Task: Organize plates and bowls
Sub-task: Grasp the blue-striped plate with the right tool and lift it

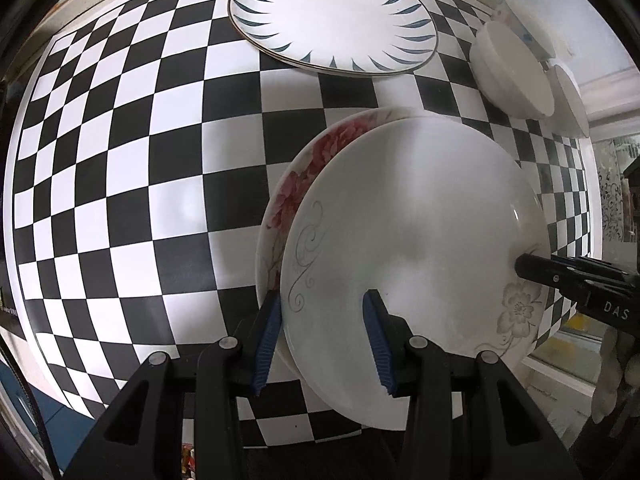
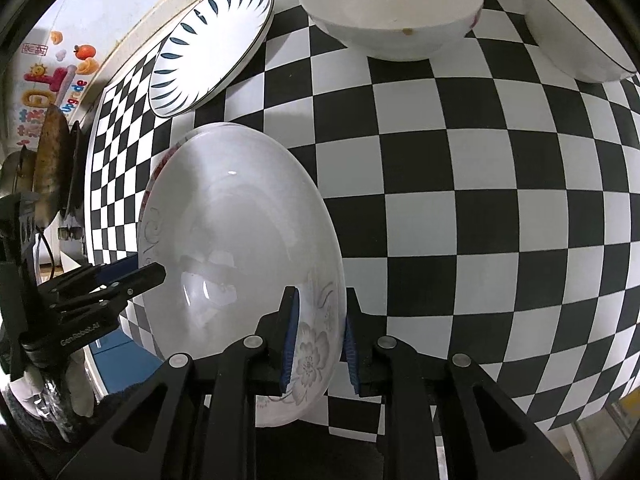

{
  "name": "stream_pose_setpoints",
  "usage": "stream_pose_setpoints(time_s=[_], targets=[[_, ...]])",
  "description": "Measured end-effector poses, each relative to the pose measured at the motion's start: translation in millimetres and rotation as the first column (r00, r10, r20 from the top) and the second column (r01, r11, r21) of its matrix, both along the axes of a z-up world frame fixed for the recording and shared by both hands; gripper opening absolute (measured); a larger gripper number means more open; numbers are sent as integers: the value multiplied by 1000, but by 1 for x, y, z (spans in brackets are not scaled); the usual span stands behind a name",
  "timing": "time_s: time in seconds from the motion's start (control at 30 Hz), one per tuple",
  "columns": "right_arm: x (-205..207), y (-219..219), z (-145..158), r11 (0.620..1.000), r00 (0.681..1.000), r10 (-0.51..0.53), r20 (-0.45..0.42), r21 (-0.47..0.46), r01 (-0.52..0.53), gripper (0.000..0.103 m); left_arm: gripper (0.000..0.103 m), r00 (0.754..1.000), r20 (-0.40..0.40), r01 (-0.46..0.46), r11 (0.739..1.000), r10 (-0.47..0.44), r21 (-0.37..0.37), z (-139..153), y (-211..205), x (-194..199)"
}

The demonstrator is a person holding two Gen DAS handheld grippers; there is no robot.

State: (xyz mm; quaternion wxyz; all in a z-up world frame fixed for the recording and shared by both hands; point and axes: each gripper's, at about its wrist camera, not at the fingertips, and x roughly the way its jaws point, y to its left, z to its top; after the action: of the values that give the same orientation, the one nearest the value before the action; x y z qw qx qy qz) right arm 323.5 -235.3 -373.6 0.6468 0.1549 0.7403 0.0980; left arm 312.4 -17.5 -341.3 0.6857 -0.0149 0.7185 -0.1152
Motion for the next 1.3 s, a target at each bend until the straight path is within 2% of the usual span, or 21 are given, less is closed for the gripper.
stream_pose_setpoints(time_s=[0.2, 0.33, 0.47, 0.6, 0.7, 0.87, 0.93, 1.07, 1.17, 1.23, 1.3], targets=[[9, -3, 3, 1000, 1000, 14, -19, 24, -14, 23, 39, 1000, 5, -30, 1000, 30, 2, 16, 15, 5], [29, -4, 24, 999, 999, 38, 1, 21, -38, 23, 39, 997, 32, -75, 997, 76, -23, 44, 30, 16], [75, 4, 64, 996, 994, 58, 97, 55, -64, 23, 40, 988, 99, -115, 993, 117, -31, 68, 38, 54], [145, 20, 78, 994, 982, 73, 175, 66, -86, 30, 40, 974, 121, -186, 982, 190, -45, 62, 53, 102], [204, 27, 56, 994, 985, 74, 159, 62, -85, 30, 40, 965, 101, -239, 970, 242, -42, 40, 54, 140], [258, 38, 2, 993, 992, 108, 64, 49, -112, 30, 40, 950, 20, -311, 949, 312, -51, -3, 57, 171], [269, 41, -16, 991, 991, 127, 36, 44, -129, 30, 40, 944, -15, -329, 942, 328, -66, -16, 58, 176], [278, 46, -40, 987, 989, 150, -4, 54, -149, 30, 39, 941, -37, -339, 939, 337, -66, -32, 55, 182], [281, 49, -51, 983, 985, 172, -26, 61, -171, 30, 38, 945, -11, -327, 943, 327, -59, -28, 51, 185], [281, 52, -59, 982, 982, 184, -38, 60, -182, 29, 31, 942, -4, -334, 940, 335, -75, -25, 49, 186], [279, 55, -65, 981, 982, 184, -50, 80, -180, 23, 31, 943, 0, -334, 941, 334, -57, -21, 47, 186]])
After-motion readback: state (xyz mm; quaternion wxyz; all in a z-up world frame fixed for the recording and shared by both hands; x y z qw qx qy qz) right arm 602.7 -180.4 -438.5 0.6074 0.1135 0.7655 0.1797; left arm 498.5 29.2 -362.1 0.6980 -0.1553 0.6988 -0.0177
